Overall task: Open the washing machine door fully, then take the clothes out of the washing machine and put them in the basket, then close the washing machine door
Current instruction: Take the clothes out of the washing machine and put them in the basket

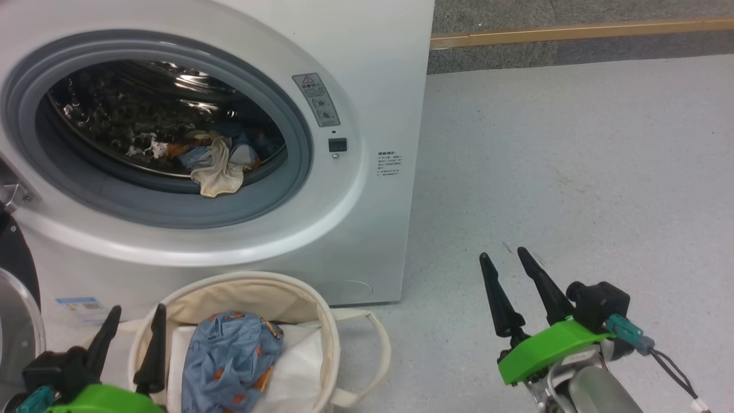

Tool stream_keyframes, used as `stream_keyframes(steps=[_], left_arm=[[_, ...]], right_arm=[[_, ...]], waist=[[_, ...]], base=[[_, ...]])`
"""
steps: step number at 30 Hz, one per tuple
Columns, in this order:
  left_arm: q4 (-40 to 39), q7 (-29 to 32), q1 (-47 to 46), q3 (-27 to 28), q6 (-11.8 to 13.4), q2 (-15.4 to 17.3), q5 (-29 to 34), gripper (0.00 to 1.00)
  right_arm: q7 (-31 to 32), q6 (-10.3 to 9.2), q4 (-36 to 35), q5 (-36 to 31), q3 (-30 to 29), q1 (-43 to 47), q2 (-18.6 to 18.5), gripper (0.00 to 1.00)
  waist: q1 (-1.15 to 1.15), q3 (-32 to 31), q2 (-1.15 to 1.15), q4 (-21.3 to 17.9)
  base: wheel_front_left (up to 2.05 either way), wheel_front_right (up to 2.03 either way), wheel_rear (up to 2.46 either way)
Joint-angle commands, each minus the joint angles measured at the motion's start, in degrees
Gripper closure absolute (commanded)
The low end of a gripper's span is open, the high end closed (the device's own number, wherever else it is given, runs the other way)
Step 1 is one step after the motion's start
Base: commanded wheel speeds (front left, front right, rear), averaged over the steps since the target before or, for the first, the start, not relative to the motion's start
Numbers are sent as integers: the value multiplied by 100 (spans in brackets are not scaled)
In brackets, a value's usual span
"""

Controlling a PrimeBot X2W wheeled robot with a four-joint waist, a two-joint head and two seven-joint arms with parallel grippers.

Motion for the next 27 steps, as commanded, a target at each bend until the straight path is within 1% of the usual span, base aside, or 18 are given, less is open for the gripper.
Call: stream_keyframes(steps=[1,6,13,15,17,19,22,26,27], left_arm=[[-105,14,-374,234,-28,203,42,0],[43,185,-785,61,-93,279,195,0],[390,458,-1670,-136,-307,278,260,0],[546,562,-1977,-224,-413,263,282,0],[761,704,-2316,-367,-509,288,396,0],[1014,842,-2715,-472,-610,235,438,0],[1533,1093,-3365,-615,-784,172,486,0],[2270,1256,-4304,-769,-978,147,602,0],[2270,1256,-4304,-769,-978,147,602,0]], right_arm=[[-71,5,-208,-28,97,-161,21,0],[-71,5,-233,-44,106,-198,21,0],[-71,5,-300,-63,80,-290,21,0],[-71,5,-331,-56,77,-330,21,0],[-71,5,-357,-55,81,-370,21,0],[-71,5,-392,-49,80,-417,21,0],[-71,5,-458,-41,90,-505,21,0],[-71,5,-613,-15,66,-645,21,0],[-71,5,-613,-15,66,-645,21,0]], waist=[[0,10,0,-1],[0,123,0,-12],[0,381,0,-81],[0,476,0,-112],[0,576,0,-148],[0,698,0,-180],[0,928,0,-258],[0,1360,0,-383],[0,1360,0,-383]], base=[[0,0,0],[0,0,0],[0,0,0],[0,0,0],[0,0,0],[0,0,0],[0,0,0],[0,0,0],[0,0,0]])
